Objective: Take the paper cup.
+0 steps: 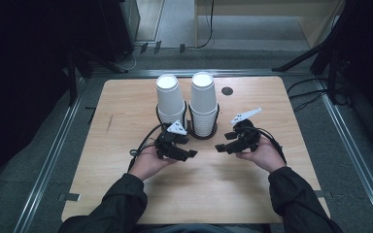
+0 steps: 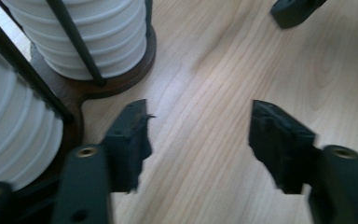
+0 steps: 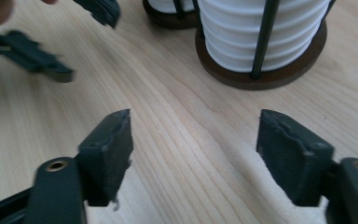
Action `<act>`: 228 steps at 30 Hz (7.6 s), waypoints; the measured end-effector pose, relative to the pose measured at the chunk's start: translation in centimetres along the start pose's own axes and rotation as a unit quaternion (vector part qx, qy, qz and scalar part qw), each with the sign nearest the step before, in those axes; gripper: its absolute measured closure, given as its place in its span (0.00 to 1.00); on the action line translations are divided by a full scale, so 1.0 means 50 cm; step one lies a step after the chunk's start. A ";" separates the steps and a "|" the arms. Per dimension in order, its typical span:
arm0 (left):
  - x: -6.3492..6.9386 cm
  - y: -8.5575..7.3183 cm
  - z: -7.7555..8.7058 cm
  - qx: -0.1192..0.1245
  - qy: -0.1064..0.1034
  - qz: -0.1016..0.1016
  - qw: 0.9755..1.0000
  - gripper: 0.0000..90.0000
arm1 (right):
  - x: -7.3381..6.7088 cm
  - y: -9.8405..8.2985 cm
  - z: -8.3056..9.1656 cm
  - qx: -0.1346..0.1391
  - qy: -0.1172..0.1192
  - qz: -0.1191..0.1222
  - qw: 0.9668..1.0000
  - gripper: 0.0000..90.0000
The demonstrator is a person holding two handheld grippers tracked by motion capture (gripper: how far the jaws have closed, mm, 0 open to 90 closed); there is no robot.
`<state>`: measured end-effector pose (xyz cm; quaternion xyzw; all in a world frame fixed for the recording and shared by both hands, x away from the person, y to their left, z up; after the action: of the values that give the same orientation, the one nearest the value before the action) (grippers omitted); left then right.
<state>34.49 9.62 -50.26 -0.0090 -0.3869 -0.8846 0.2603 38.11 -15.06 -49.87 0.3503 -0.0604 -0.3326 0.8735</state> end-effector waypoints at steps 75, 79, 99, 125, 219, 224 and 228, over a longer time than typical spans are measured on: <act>-0.012 0.135 0.056 0.075 0.060 0.068 0.993 0.98 | 0.018 0.193 0.132 0.030 -0.027 0.052 0.998 0.37; -0.016 0.146 0.049 0.072 0.077 0.071 0.992 0.98 | 0.022 0.226 0.139 0.030 -0.030 0.056 0.998 0.34; -0.017 0.153 0.024 0.079 0.103 0.084 0.988 0.97 | 0.014 0.366 0.114 -0.014 -0.031 0.092 0.995 0.15; -0.019 0.150 0.016 0.082 0.097 0.087 0.988 0.96 | -0.024 0.436 0.058 -0.084 -0.076 0.152 0.982 0.27; 0.002 -0.022 0.097 0.095 -0.029 0.006 0.995 0.44 | -0.086 0.080 0.117 -0.050 0.022 0.162 0.985 0.27; 0.006 -0.036 0.098 0.098 -0.032 -0.011 0.995 0.43 | -0.090 0.058 0.095 -0.027 0.037 0.149 0.988 0.27; 0.003 -0.041 0.096 0.090 -0.028 -0.010 0.996 0.43 | -0.085 0.042 0.083 -0.021 0.050 0.129 0.990 0.27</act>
<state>32.52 14.00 -48.24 -0.0064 -0.4720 -0.8481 0.2406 34.57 -13.68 -44.83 0.3372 -0.0543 -0.2008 0.9182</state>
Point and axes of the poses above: each handheld gripper's, and its own axes: z roughly backward along the jaws, y roughly out of its top, x roughly to its right, the point moved 2 cm from there along -z, roughly forward along the jaws, and after that the axes turned 9 degrees about -y, right-handed, at the moved point
